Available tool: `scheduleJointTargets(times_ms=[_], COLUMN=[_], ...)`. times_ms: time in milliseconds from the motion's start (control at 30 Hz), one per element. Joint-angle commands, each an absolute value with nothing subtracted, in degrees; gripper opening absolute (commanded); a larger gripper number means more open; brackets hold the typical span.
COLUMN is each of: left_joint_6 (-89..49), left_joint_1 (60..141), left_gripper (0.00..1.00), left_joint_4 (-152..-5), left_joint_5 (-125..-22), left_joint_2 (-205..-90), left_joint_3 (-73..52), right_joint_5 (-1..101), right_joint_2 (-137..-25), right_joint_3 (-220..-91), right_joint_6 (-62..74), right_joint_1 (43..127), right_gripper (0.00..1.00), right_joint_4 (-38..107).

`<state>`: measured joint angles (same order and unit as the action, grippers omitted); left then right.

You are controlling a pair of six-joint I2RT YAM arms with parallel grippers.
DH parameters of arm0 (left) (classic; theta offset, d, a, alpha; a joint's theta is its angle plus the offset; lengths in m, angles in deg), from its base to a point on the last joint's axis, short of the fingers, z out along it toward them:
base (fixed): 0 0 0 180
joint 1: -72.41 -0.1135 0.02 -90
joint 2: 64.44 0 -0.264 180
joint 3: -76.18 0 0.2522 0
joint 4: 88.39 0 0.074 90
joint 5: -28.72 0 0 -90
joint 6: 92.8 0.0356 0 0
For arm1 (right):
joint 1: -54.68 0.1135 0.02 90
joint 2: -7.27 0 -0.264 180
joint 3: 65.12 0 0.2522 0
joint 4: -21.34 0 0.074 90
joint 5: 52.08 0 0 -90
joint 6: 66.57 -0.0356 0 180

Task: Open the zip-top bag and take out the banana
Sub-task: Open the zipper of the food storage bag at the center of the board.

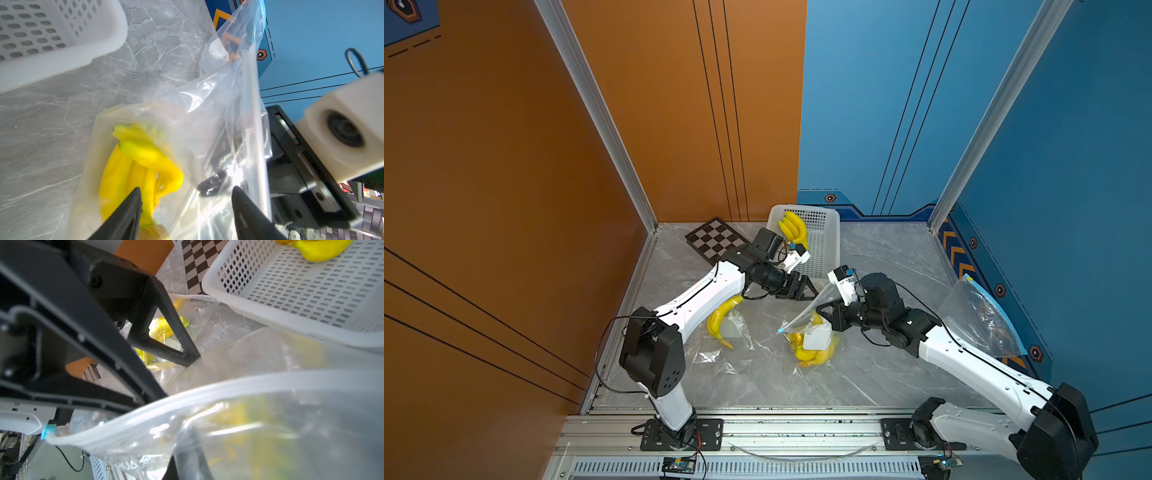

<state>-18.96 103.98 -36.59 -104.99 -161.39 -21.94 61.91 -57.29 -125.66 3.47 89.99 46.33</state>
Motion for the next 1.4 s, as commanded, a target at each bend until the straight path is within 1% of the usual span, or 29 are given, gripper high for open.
scheduleJointTargets(times_ms=[0, 67, 167, 200, 233, 267, 367, 500, 633, 700, 833, 867, 900, 933, 967, 1033, 1067, 1100, 1167, 1200, 1300, 1367], left_joint_6=[-18.5, -17.9, -17.2, -17.0, -17.1, -17.7, -21.0, -24.0, -38.2, -42.9, -43.8, -44.0, -44.2, -44.9, -46.0, -48.3, -49.2, -50.0, -50.7, -50.6, -51.2, -51.3], left_joint_1=[103.0, 103.0, 102.9, 102.9, 102.8, 102.5, 101.6, 101.3, 100.5, 100.9, 102.9, 103.3, 103.6, 103.8, 104.1, 104.6, 104.9, 105.0, 105.4, 105.4, 104.8, 104.2], left_gripper=[0.73, 0.77, 0.85, 0.92, 0.94, 0.99, 0.98, 0.98, 0.98, 0.98, 0.98, 1.0, 0.98, 0.92, 0.79, 0.64, 0.51, 0.41, 0.34, 0.29, 0.0, 0.0], left_joint_4=[-36.1, -36.2, -36.2, -36.2, -36.2, -36.8, -40.5, -43.6, -59.5, -65.7, -66.5, -66.5, -66.6, -67.6, -69.1, -72.1, -72.8, -73.4, -74.4, -74.3, -74.9, -75.5], left_joint_5=[-104.5, -104.3, -104.2, -104.3, -104.3, -104.8, -107.7, -110.3, -115.3, -115.9, -115.7, -115.5, -115.3, -115.2, -115.5, -116.4, -116.5, -116.8, -117.4, -117.1, -116.3, -116.4], left_joint_2=[-156.7, -154.6, -151.7, -150.7, -149.8, -149.0, -146.4, -144.2, -142.8, -143.1, -145.0, -145.7, -146.1, -146.6, -147.1, -148.1, -148.6, -149.2, -149.9, -149.7, -148.9, -148.2], left_joint_3=[-20.3, -19.3, -17.5, -16.9, -16.2, -15.3, -12.1, -7.5, -0.2, 1.5, 0.2, -0.1, -0.3, -0.3, -0.2, -0.1, 0.0, -0.1, -0.1, 0.1, 0.5, 0.8], right_joint_5=[64.0, 66.4, 75.0, 77.8, 79.8, 80.7, 83.8, 86.0, 86.6, 86.3, 85.5, 85.2, 85.1, 84.8, 84.5, 84.1, 84.0, 83.9, 83.7, 83.6, 83.6, 83.8], right_joint_2=[-51.7, -49.6, -49.0, -49.3, -49.6, -49.9, -50.6, -51.6, -52.2, -52.0, -51.3, -51.2, -51.1, -51.0, -50.8, -50.6, -50.4, -50.2, -49.8, -49.6, -48.7, -48.0], right_joint_3=[-125.8, -124.5, -124.1, -124.1, -124.3, -124.6, -124.7, -125.6, -126.0, -126.0, -125.4, -125.3, -125.3, -125.3, -125.2, -124.9, -124.6, -124.5, -124.2, -124.0, -123.5, -123.0], right_joint_6=[15.5, 21.1, 26.1, 26.5, 27.1, 27.8, 28.8, 29.8, 29.8, 29.8, 29.1, 29.0, 29.0, 29.0, 29.1, 29.0, 29.0, 28.9, 28.6, 28.6, 28.7, 28.7], right_joint_1=[90.0, 89.2, 86.0, 84.7, 83.4, 82.5, 80.0, 78.9, 79.1, 79.3, 79.7, 79.8, 80.0, 80.2, 80.4, 80.7, 80.7, 80.8, 80.8, 80.7, 80.4, 80.0], right_gripper=[0.01, 0.0, 0.0, 0.0, 0.0, 0.0, 0.0, 0.0, 0.0, 0.0, 0.0, 0.0, 0.0, 0.0, 0.0, 0.0, 0.0, 0.0, 0.0, 0.0, 0.0, 0.0], right_joint_4=[47.6, 45.7, 43.0, 41.9, 41.4, 41.5, 40.7, 40.4, 40.2, 40.1, 39.0, 39.0, 38.9, 39.0, 39.0, 38.8, 38.7, 38.5, 38.5, 38.6, 39.0, 39.0])
